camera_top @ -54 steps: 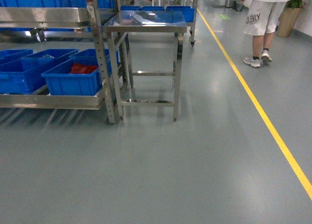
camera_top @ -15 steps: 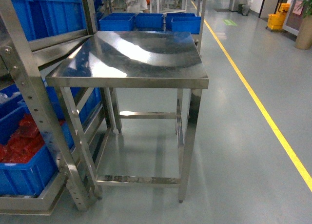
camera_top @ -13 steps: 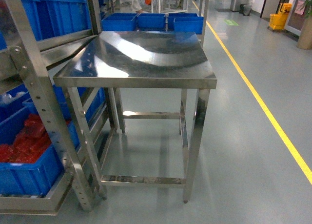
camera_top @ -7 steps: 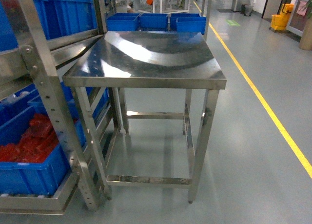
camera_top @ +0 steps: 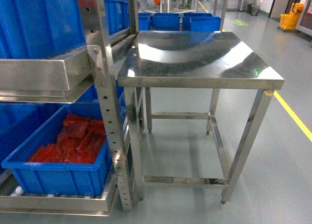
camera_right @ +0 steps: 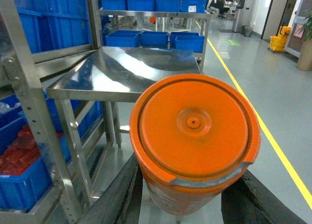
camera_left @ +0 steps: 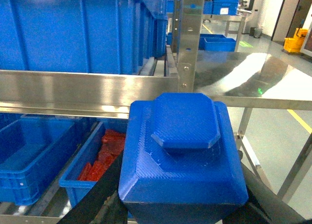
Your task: Sort blue parts and orange caps into right shelf containers
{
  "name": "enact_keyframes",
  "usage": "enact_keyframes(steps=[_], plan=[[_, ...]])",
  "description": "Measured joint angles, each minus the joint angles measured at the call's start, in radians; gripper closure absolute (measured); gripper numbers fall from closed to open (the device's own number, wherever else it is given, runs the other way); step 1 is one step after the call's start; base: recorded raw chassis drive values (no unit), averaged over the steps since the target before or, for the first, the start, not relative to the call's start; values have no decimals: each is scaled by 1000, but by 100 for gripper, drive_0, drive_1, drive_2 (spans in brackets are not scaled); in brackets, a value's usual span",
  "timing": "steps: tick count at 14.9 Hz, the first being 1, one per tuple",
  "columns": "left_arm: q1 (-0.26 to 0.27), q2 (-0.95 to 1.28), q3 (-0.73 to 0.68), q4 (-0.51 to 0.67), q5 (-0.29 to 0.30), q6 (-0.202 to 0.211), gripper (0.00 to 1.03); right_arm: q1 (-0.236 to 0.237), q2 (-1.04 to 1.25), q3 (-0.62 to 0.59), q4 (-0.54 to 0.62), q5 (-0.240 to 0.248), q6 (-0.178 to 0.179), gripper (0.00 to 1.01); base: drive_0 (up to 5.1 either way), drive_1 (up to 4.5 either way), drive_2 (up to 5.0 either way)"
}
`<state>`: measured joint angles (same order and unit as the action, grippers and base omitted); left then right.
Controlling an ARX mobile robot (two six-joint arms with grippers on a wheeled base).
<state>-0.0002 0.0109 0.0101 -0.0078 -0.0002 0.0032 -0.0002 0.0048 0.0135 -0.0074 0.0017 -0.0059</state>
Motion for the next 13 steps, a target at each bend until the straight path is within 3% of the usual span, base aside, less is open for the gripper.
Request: enact_keyframes(steps=[13], plan=[[0, 0, 0, 3, 0, 0, 60, 0, 0, 0, 3, -1, 0, 61, -493, 239, 239]])
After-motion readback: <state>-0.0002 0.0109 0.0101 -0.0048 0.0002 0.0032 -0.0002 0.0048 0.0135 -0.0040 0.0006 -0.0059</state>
